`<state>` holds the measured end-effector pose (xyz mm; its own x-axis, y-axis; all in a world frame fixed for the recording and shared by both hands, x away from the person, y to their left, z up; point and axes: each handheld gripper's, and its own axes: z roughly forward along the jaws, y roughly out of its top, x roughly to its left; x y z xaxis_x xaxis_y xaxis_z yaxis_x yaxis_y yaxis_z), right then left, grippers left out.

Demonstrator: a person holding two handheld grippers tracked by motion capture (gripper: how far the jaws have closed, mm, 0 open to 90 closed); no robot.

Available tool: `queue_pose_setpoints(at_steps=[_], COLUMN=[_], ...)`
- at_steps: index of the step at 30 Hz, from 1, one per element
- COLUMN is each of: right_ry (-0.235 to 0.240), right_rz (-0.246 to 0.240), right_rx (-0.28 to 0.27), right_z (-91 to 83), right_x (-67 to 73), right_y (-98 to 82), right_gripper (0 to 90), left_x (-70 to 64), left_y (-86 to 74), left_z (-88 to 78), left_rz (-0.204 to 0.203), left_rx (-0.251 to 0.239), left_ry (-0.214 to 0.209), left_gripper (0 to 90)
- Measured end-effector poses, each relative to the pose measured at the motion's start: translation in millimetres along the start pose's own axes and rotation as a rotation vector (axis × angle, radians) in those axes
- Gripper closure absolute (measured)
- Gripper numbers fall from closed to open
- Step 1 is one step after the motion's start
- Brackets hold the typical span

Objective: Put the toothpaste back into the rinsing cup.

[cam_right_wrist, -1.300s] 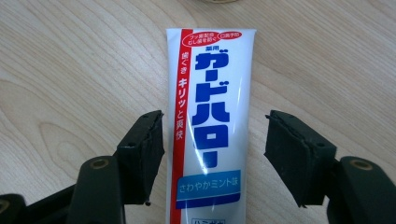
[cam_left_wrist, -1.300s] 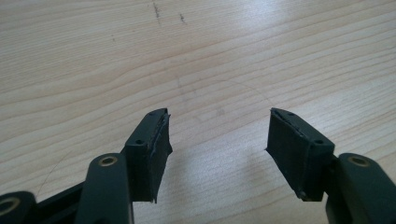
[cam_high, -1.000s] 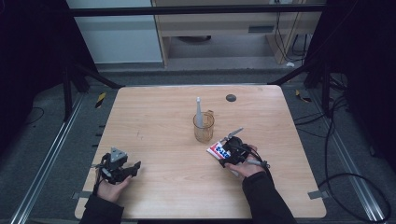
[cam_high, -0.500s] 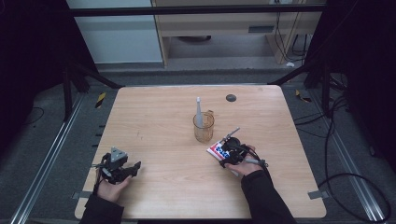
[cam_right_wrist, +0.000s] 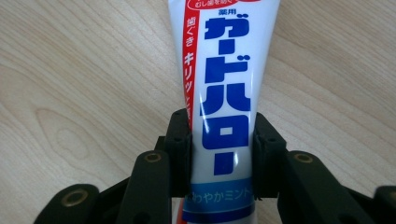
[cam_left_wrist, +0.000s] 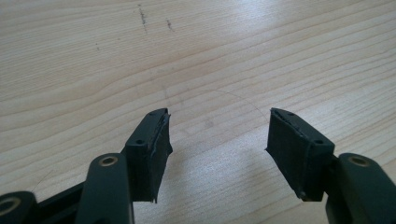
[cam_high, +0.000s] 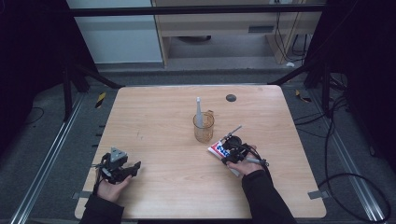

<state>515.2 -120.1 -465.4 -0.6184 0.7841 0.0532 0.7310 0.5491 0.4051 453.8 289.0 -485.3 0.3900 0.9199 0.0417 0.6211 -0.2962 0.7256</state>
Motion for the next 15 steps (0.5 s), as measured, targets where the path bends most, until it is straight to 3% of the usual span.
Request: queue_pose_setpoints(at_steps=[4,15], right_ry=[0.007,0.032], right_rz=[-0.006,0.025], right_rx=[-0.027,-0.189], right_z=[-4.2,-28.1], right_x=[3.1,-0.6], right_y=[-1.7,-5.4], right_gripper=[67.6,68.6], left_x=[-0.2,0.1], left_y=[0.2,0.2], left_z=[-0.6,0.1], left_rz=[0.001,-0.002], left_rx=[-0.002,-0.001], left_ry=[0.002,0.0], left_gripper=[38.5,38.5])
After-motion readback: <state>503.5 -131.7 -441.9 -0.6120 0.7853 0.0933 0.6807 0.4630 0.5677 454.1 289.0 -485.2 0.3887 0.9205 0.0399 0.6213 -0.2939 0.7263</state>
